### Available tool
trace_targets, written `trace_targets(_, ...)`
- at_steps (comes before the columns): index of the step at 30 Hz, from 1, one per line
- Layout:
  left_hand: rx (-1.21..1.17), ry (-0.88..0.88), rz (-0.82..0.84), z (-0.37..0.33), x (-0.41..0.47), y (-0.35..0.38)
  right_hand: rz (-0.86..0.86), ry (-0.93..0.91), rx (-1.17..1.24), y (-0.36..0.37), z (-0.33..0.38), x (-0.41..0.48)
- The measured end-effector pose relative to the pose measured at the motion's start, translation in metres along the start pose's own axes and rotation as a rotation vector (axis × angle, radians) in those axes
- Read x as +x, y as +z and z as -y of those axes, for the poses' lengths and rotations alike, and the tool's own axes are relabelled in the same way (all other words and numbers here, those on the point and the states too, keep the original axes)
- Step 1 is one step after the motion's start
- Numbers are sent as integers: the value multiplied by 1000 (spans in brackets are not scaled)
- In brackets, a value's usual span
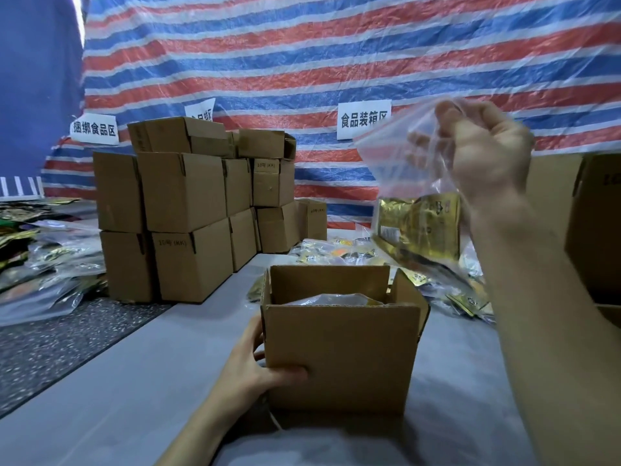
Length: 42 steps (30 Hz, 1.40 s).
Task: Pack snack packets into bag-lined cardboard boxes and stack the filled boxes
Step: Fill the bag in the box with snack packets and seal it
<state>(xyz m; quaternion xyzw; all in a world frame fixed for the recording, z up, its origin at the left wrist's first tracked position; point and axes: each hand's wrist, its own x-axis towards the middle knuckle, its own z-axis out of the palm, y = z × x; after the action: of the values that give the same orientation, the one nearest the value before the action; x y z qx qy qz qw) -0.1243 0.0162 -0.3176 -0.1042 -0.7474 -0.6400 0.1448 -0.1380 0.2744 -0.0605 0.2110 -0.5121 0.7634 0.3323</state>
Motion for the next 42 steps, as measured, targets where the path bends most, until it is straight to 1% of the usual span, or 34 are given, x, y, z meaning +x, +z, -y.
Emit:
trace_targets(5,-19,-17,23,-4,0,1,178,76,71,27,19,10)
trace_targets(10,-28,-26,18,-10,0,2,304,206,81,47,3,14)
trace_targets(14,-25,-17,25,-11,-1,2,313,290,-22,53,-20,15)
trace_targets(17,-41,-25,22,-12,-1,3,299,271,-125,52,-30,17)
trace_targets(20,-48,-24,7,-12,-2,4,277,239,-143,48,-31,21)
trace_targets(27,-43,-18,12,-12,-3,3,355,128,-179,51,-28,22)
trace_targets(30,-35,-11,10,-12,-2,3,455,112,-257,53,-37,15)
trace_targets(34,-10,-6,12,-10,-2,3,730,147,-376,47,-46,4)
trace_targets(37,-8,-20,10,-10,-1,2,859,174,-437,44,-48,-5)
trace_targets(39,-2,-15,9,-10,0,3,891,190,-452,40,-47,-10)
trace_targets(42,0,-8,10,-10,-1,3,840,214,-501,22,-44,-15)
